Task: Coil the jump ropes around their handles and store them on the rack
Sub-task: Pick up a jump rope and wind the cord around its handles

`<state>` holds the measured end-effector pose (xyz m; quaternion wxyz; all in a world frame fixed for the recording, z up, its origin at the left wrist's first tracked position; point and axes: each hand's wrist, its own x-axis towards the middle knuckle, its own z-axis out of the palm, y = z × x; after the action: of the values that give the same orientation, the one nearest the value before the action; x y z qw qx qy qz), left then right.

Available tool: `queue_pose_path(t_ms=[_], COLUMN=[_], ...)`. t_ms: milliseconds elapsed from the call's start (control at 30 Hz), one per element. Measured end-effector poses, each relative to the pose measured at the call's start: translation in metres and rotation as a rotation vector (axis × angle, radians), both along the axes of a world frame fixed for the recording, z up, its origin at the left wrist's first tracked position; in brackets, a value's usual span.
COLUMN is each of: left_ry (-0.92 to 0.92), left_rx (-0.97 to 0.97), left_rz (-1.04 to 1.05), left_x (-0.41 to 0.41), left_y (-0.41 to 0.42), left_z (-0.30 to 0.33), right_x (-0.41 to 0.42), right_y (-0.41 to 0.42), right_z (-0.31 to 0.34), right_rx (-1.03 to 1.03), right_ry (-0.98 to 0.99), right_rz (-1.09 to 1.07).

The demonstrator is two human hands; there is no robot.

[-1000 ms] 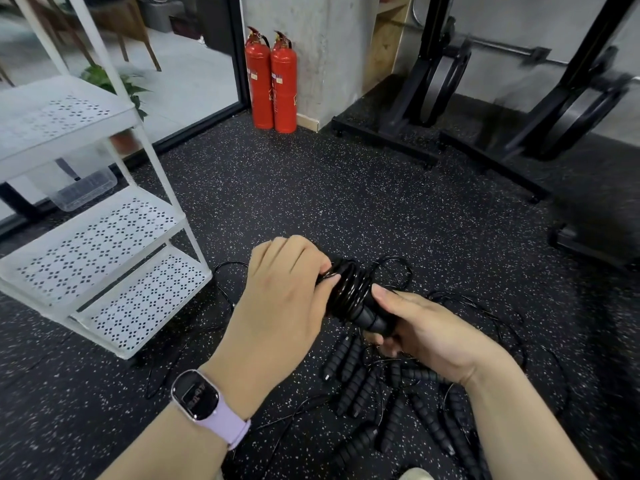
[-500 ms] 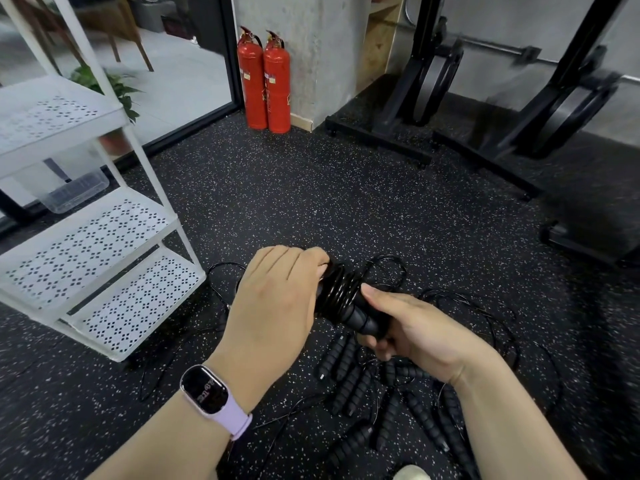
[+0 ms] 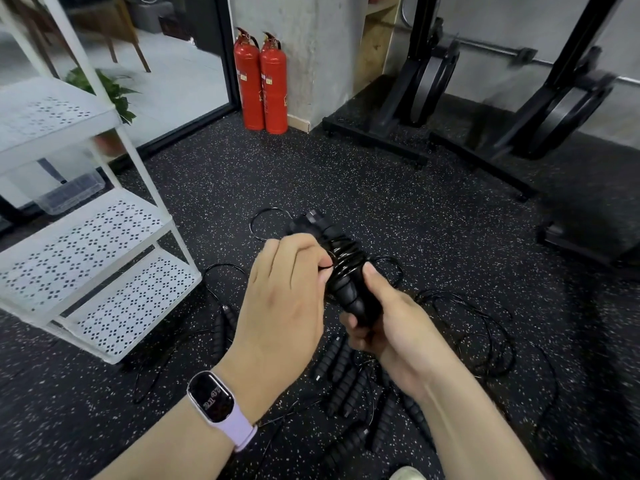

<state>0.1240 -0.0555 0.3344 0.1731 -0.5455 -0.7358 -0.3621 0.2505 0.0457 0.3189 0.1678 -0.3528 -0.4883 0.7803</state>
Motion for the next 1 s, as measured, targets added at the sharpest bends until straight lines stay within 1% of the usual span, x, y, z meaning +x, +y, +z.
queue_pose_path(t_ms=[67,167,233,300,333,433,500,633,733,767,833,900,933,1000], left_ry=[-0.009,-0.042,-0.154,-0.303,-0.341,-0.338,-0.345,-0.33,-0.403,-0.482,-0.7,-0.912,-1.068,-1.436], left_rx=[-0.017,-0.127,-0.193,-0.172,-0.156,-0.177,-0.185,-0.17,-0.109,-0.073,-0.018,-0.032,-0.055,-0.068], left_rz=[0.048,0.103,0.08,0.007,-0.034,-0.12,-0.139,-0.088,-0.076,-0.078,-0.043,0.057,0.09,0.042], left_x=[0.0,-0.001,-0.001,0.002,0.005,0.016,0.018,0.006,-0.001,-0.001,-0.001,-0.003,-0.004,-0.002], left_y=[0.002,0.005,0.004,0.003,0.002,-0.002,-0.005,-0.007,-0.009,-0.01,-0.011,-0.01,-0.009,-0.007], left_z=[0.002,0.007,0.008,0.006,0.005,0.003,0.0,-0.004,0.0,0.001,0.0,-0.001,-0.001,0.001], right_x=[-0.005,-0.011,-0.013,-0.014,-0.015,-0.016,-0.017,-0.021,-0.023,-0.023,-0.025,-0.027,-0.029,-0.031], right_y=[-0.005,-0.01,-0.014,-0.017,-0.018,-0.022,-0.022,-0.021,-0.02,-0.021,-0.023,-0.025,-0.025,-0.027], right_z=[0.001,0.001,0.001,0.0,-0.001,-0.001,0.001,0.001,0.0,0.0,0.001,0.002,0.001,0.002], right_rx=[0.036,0.085,0.106,0.123,0.127,0.118,0.094,0.038,-0.002,-0.014,-0.031,-0.028,-0.025,-0.017], right_ry=[-0.001,-0.052,-0.07,-0.065,-0.068,-0.096,-0.093,-0.124,-0.083,-0.06,-0.023,-0.001,0.013,0.041], right_rz=[-0.033,-0.11,-0.159,-0.207,-0.232,-0.28,-0.285,-0.274,-0.216,-0.191,-0.147,-0.11,-0.098,-0.078])
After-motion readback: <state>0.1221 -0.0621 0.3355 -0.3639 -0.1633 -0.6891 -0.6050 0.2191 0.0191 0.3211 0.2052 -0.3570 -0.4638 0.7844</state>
